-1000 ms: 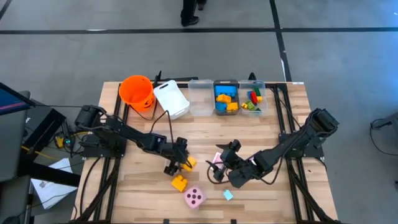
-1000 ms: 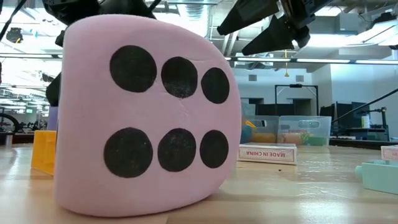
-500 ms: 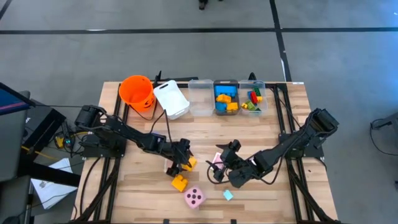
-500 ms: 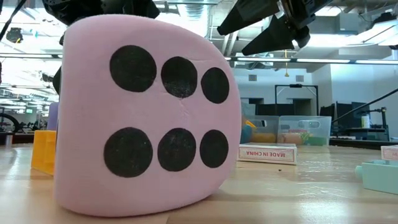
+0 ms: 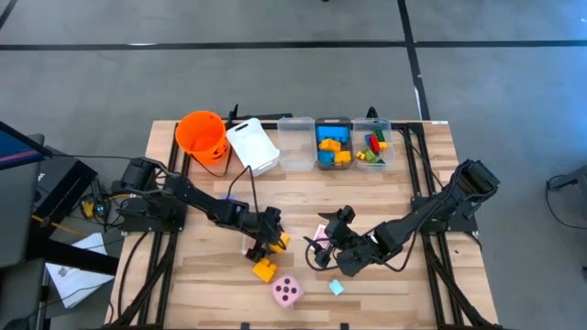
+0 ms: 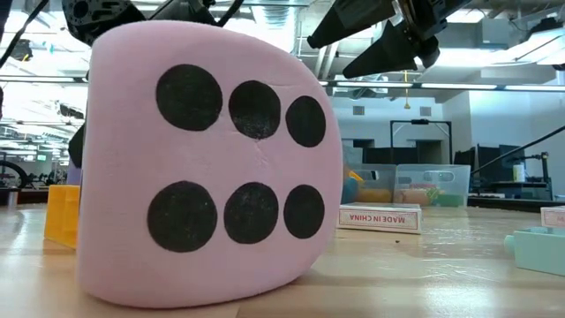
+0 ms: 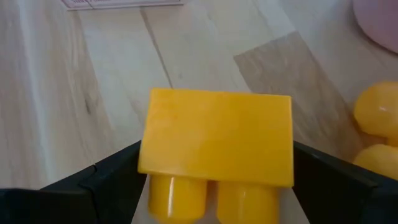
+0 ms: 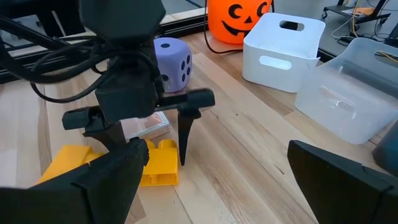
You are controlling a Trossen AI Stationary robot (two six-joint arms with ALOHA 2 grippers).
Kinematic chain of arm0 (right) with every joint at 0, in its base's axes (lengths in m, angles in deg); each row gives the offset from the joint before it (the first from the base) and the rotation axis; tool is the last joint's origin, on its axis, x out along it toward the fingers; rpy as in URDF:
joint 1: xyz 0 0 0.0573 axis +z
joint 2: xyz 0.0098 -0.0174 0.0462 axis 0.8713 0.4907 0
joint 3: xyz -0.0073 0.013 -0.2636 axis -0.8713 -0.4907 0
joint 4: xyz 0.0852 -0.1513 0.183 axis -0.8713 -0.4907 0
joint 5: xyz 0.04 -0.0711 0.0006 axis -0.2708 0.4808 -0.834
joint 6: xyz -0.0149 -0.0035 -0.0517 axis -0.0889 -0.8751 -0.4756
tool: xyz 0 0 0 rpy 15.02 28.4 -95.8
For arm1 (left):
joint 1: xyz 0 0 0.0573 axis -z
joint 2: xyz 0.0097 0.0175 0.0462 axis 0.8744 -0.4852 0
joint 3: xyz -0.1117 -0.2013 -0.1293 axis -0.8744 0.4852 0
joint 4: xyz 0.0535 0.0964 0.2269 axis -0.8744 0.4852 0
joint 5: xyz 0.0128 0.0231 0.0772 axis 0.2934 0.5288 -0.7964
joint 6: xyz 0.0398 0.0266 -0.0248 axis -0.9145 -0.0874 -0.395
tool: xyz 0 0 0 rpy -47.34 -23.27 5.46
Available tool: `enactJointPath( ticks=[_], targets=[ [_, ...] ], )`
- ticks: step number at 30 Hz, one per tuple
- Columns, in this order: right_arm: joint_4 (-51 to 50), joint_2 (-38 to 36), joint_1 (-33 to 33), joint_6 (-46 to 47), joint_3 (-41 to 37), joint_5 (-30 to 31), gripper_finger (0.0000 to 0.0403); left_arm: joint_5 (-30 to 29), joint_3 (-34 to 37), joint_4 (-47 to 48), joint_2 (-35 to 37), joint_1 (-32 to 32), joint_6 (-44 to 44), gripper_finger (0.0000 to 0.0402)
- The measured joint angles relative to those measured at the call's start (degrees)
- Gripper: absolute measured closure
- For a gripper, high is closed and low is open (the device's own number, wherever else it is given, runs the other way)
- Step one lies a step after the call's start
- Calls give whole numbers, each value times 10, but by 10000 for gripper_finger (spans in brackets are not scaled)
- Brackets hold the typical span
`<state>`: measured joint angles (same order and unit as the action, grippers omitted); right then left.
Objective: Pick & Place Toys
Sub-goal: Put the large yellow game piece into the black bin
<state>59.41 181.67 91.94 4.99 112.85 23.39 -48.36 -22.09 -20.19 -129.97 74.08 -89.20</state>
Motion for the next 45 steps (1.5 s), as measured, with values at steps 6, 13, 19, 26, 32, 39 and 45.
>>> enactJointPath(
  ticks=[6,13,19,26,32,39,45],
  targets=[
    [0,0,0,0,0,0,19,-4,0,-10,-1,0,2,66],
    [0,0,0,8,0,1,19,-65,0,-21,-1,0,7,115],
    [0,0,0,43,0,33,19,-191,0,-67,1,-3,2,115],
    [5,-60,-4,-21,0,68,19,-219,0,-225,1,-64,-12,114],
    [4,-137,-4,-109,0,79,19,-154,-27,-278,1,-167,19,113],
    [5,-181,-8,-179,0,80,19,-37,-127,-281,-17,-271,69,113],
    [7,-178,-18,-182,0,77,19,11,-249,-253,-84,-300,65,113]
  ],
)
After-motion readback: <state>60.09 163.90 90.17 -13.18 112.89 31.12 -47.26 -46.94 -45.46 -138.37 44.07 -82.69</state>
